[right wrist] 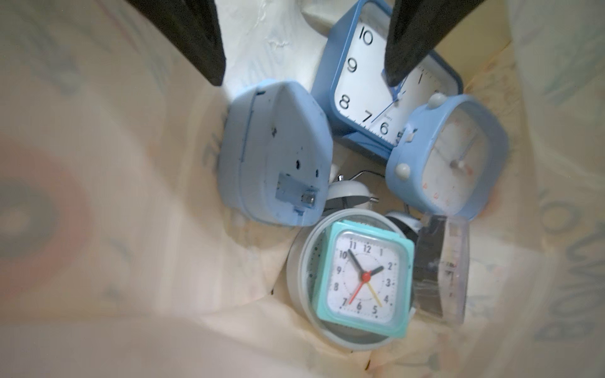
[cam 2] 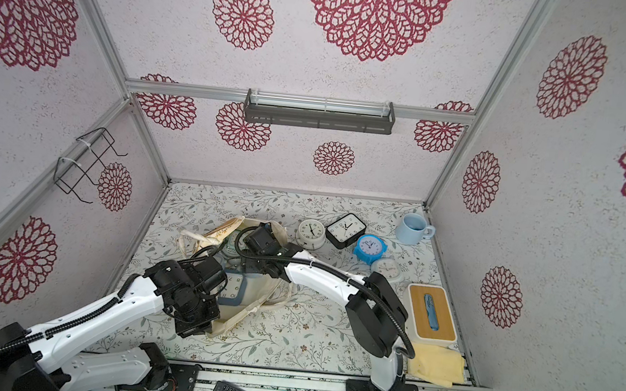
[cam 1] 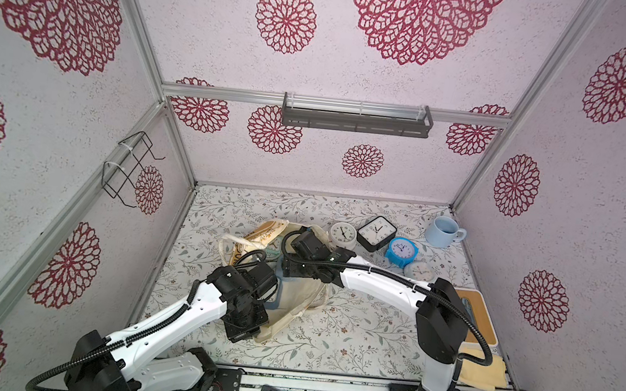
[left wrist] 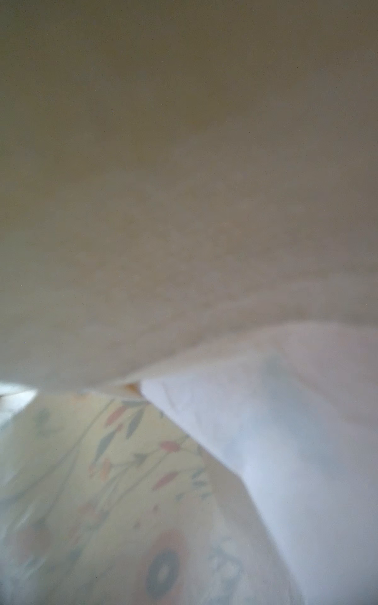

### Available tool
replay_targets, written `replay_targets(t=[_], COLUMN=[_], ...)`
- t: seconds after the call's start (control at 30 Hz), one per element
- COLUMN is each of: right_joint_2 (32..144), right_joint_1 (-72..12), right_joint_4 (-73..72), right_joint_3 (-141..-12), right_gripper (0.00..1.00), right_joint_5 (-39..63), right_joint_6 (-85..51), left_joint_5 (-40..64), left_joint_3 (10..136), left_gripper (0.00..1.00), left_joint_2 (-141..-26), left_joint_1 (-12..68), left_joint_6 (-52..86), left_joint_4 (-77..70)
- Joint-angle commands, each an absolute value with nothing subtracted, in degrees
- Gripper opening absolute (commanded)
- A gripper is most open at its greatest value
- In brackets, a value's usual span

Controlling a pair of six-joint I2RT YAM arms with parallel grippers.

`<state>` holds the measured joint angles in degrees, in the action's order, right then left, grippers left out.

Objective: Take the alarm clock out of the canvas bag
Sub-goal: Pick up the alarm from the canvas bag.

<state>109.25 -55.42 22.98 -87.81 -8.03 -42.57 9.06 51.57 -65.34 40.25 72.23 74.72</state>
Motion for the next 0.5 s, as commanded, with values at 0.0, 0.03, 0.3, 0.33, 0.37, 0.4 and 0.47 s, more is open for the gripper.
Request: replay_targets(t=[0.0, 0.03, 0.3, 0.33, 0.37, 0.4, 0.47], right_joint_2=[111.1, 111.7, 114.5, 115.2, 115.8, 116.4, 117.7], right_joint_1=[-53.5, -53.3, -52.2, -52.1, -52.0, -51.9, -51.6], right_joint_4=[26.4, 25.8, 19.3, 18.8, 18.8, 18.8, 19.1], right_joint_3=[-89.7, -89.3, -85.6, -85.7, -85.7, -85.7, -85.7], right_gripper=[0.79, 0.79, 0.81, 0.81, 0.82, 0.82, 0.84], right_joint_5=[-13.8, -13.2, -7.9, -7.3, -7.0, -6.7, -6.2], right_joint_6=[-46.4, -47.6, -53.9, -54.4, -55.0, -55.6, -57.5], left_joint_5=[4.9, 4.8, 4.8, 4.8, 4.7, 4.7, 4.5], left_joint_3=[51.7, 51.6, 50.8, 50.8, 50.8, 50.9, 51.0], left_gripper=[0.00, 0.00, 0.00, 0.00, 0.00, 0.00, 0.00], left_joint_2=[-65.9, -65.7, -64.2, -64.0, -63.8, -63.8, -63.6], left_joint_1=[40.7, 40.7, 40.8, 40.8, 40.8, 40.8, 40.8], left_joint_6=[72.2, 72.2, 72.5, 72.6, 72.6, 72.6, 72.7], left_joint_4=[76.4, 76.4, 76.0, 76.0, 76.0, 76.0, 76.0])
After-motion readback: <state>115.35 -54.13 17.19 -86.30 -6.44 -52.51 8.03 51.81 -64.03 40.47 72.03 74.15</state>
